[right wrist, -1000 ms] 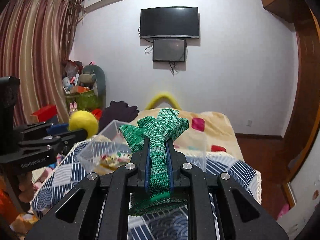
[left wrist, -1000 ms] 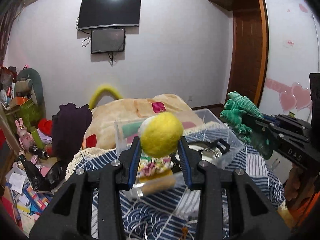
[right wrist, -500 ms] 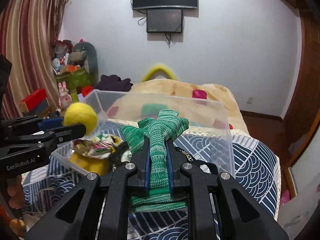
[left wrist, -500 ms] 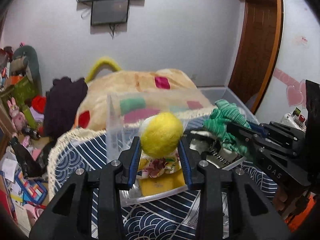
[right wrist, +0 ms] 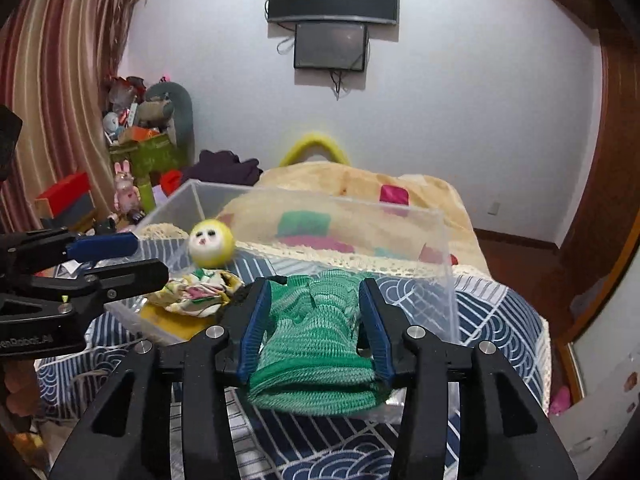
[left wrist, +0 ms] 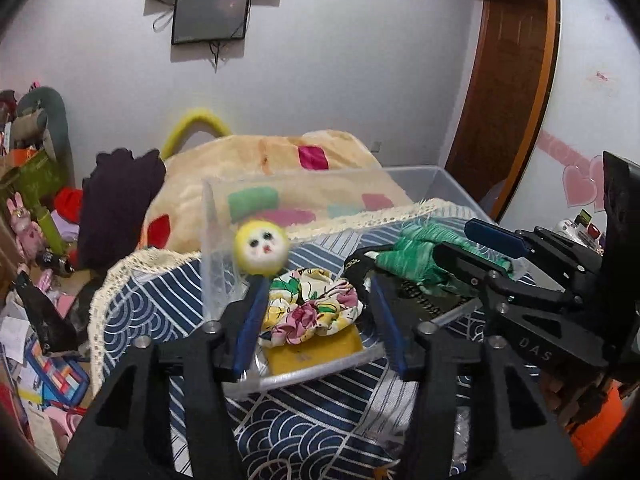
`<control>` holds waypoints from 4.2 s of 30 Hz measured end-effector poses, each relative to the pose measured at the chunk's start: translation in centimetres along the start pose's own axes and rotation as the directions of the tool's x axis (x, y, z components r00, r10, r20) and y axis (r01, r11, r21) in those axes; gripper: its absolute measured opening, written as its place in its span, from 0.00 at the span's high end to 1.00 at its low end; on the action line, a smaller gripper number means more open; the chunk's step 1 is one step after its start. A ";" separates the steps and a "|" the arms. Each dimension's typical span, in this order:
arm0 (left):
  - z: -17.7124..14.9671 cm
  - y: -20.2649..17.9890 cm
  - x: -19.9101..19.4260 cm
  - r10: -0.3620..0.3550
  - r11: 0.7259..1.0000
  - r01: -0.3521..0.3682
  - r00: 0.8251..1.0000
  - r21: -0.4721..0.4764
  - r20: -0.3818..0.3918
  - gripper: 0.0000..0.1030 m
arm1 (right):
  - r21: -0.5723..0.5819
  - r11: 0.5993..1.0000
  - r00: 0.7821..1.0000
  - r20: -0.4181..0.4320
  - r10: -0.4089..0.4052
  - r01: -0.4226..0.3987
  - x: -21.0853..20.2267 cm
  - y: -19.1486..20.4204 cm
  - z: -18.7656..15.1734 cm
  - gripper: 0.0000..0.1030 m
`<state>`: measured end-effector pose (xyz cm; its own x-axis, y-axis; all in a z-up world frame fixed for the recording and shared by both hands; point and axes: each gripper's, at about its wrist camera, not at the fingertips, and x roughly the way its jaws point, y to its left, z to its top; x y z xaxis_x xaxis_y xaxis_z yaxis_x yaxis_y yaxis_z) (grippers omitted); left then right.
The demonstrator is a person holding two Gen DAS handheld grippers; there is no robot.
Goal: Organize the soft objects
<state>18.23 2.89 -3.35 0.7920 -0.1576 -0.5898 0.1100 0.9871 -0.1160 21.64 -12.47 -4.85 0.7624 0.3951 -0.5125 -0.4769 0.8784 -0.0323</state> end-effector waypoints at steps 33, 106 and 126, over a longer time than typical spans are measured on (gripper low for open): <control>-16.3 -1.6 -5.0 0.005 0.999 -0.015 0.969 -0.040 -0.248 0.06 | 0.065 0.990 0.969 -0.205 0.138 -0.127 -2.9 4.0 -9.1 0.43; -1.9 -4.2 -12.2 -0.038 0.998 0.023 0.953 0.053 0.301 0.27 | 0.070 0.997 0.965 0.261 0.005 -0.024 -13.6 0.7 -0.9 0.22; -3.8 -4.7 -15.2 0.001 0.999 -0.020 0.927 0.047 0.376 0.06 | 0.067 0.998 0.950 0.311 -0.036 0.016 -15.3 1.7 -2.1 0.04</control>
<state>3.39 0.53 3.14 0.9598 -0.1347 -0.2464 0.1219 0.9903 -0.0667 8.28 -17.62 1.13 0.8775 0.4270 -0.2183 -0.4340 0.9007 0.0173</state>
